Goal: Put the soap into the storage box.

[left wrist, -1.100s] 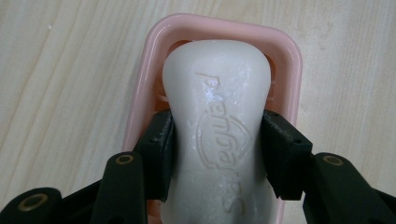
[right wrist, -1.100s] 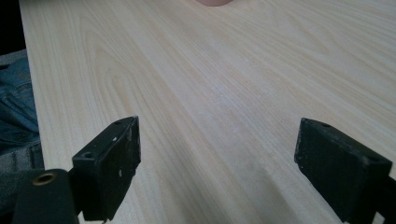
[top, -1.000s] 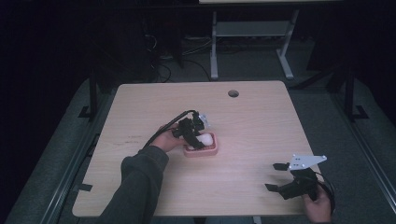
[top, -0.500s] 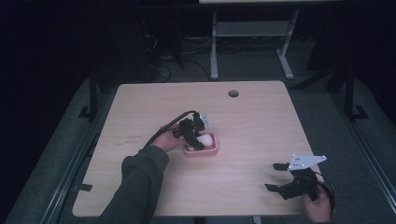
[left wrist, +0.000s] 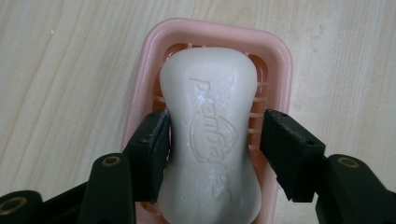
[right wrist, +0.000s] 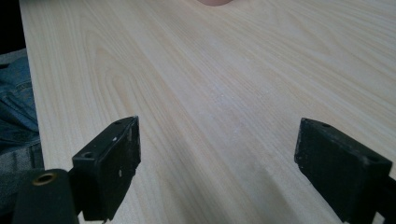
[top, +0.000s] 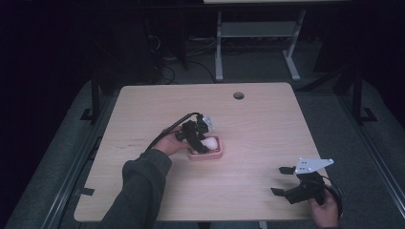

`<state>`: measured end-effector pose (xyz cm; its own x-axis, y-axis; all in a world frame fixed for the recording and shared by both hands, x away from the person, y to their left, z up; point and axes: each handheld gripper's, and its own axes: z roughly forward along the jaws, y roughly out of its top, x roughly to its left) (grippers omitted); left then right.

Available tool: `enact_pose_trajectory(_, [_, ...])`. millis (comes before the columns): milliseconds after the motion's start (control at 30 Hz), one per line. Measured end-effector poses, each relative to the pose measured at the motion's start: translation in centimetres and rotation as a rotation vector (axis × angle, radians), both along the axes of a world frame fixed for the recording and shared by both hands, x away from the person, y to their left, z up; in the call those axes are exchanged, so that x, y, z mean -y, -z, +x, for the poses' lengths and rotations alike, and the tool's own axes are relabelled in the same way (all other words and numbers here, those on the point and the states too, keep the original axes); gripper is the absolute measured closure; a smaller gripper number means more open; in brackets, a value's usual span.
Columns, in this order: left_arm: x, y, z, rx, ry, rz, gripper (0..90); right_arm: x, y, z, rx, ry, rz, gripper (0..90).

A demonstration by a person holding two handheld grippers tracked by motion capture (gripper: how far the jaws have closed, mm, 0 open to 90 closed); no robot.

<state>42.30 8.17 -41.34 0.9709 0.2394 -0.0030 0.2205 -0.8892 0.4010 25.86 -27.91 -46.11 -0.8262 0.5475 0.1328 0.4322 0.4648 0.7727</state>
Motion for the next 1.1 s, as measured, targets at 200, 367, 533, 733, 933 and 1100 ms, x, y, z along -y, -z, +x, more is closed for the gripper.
enact_pose_trajectory(200, [-0.3,-0.7,-0.6,0.014,0.002,-0.011,38.1,-0.1,0.0,0.0,-0.005,0.001,-0.002,14.1])
enact_pose_trajectory(367, [-1.1,-1.2,-0.9,0.026,-0.006,-0.023,37.8,-0.1,0.0,0.0,-0.005,0.002,-0.004,14.2])
enact_pose_trajectory(533, [-1.7,-1.6,-1.3,0.027,-0.012,-0.036,36.6,-0.1,0.1,0.1,-0.006,0.001,-0.006,14.1])
enact_pose_trajectory(733, [-2.1,-2.3,-2.1,0.043,-0.009,-0.042,35.8,-0.1,0.0,0.1,-0.006,0.002,-0.01,14.2])
enact_pose_trajectory(933, [-2.7,-2.6,-2.8,0.059,-0.019,-0.054,35.5,-0.2,0.0,0.1,-0.001,0.004,-0.009,14.2])
enact_pose_trajectory(1100, [-3.6,-2.5,-3.0,0.061,-0.045,-0.083,32.4,-0.2,0.0,0.1,-0.001,0.007,-0.009,14.2])
